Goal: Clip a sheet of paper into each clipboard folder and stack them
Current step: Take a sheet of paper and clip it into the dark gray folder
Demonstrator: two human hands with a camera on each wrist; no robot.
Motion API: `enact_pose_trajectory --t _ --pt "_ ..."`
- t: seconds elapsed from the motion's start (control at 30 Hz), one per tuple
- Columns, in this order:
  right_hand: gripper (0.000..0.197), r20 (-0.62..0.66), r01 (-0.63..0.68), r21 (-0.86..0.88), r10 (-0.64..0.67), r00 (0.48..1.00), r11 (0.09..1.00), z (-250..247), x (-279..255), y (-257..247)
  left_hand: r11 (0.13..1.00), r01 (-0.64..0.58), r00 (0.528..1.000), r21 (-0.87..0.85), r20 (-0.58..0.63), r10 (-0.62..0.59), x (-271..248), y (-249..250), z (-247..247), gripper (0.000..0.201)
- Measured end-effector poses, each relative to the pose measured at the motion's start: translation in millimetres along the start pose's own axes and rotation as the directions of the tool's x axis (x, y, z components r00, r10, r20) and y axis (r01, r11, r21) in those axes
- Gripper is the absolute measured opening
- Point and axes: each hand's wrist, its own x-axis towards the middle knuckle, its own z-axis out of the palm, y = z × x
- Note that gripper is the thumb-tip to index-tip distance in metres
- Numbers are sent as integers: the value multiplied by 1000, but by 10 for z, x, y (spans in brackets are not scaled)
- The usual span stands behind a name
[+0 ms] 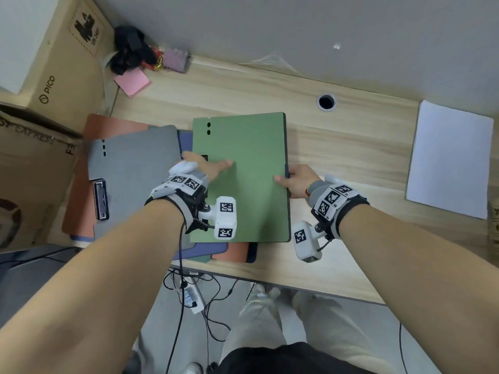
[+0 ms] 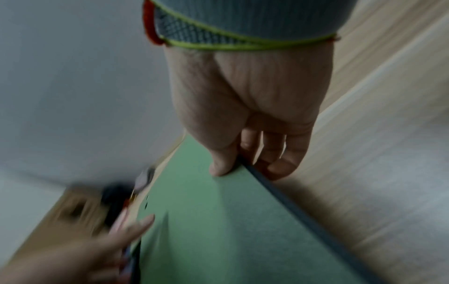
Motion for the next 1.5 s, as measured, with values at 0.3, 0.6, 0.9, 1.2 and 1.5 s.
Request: enact_pose_trajectory --t 0.3,0.6,0.9,1.2,1.5 --pt "28 -107 -93 232 121 987 968 -1262 -472 971 945 -325 941 30 110 320 -640 965 710 136" --pt "21 -102 -241 -115 229 968 964 -1742 -559 1721 966 -210 964 150 199 179 -1071 1353 1606 110" --pt "30 -251 -156 -52 138 958 986 -2479 -388 1849 921 -234 960 311 -75 269 -1534 2059 1865 71" --pt "60 -368 -299 -176 219 904 938 -3311 -236 2143 769 -636 725 66 391 567 -2205 3118 2883 58" --pt "61 -342 -303 -208 221 913 930 -3385 -165 2245 883 -455 788 -115 409 460 -2124 3232 3175 54"
